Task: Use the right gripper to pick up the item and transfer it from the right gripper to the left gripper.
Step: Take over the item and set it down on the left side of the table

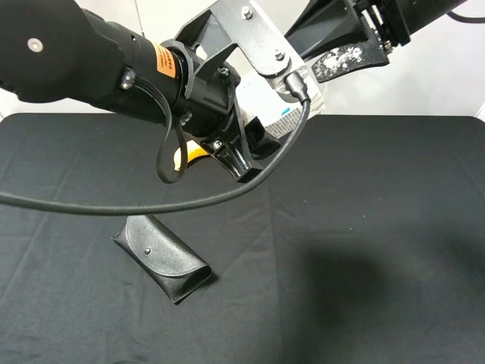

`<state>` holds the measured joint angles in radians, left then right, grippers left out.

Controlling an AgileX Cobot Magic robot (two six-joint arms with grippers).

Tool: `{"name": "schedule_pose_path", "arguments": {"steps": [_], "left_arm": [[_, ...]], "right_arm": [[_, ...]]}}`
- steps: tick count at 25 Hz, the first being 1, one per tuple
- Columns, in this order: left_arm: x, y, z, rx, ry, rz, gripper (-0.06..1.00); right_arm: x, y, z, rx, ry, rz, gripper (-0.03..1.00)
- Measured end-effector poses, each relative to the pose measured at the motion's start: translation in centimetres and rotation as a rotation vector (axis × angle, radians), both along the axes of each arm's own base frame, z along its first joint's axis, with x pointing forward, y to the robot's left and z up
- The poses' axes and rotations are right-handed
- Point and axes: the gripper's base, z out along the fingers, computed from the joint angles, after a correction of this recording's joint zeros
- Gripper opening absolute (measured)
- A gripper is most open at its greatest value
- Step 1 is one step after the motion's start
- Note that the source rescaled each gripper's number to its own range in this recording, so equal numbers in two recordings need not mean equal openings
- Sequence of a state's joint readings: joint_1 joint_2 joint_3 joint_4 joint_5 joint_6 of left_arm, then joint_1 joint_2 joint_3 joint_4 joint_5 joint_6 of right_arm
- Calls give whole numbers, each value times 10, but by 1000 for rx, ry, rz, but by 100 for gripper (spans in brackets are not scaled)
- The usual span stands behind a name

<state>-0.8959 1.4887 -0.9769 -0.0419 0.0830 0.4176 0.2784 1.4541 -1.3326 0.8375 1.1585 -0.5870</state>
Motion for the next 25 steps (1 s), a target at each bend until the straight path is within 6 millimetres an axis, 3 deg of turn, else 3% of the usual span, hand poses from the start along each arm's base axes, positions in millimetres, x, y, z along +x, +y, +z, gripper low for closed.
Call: {"name": "schedule_pose_path", "arguments": {"steps": [8, 14, 25], "left_arm": [[0, 0, 0, 0, 0, 0, 1], [0, 0, 0, 0, 0, 0, 1], [0, 0, 0, 1, -3, -2, 1]], "right_arm": [[10, -25, 11, -11, -5, -87, 100], [0, -50, 26, -50, -55, -167, 100], [-76, -91, 76, -292, -289, -396, 100]]}}
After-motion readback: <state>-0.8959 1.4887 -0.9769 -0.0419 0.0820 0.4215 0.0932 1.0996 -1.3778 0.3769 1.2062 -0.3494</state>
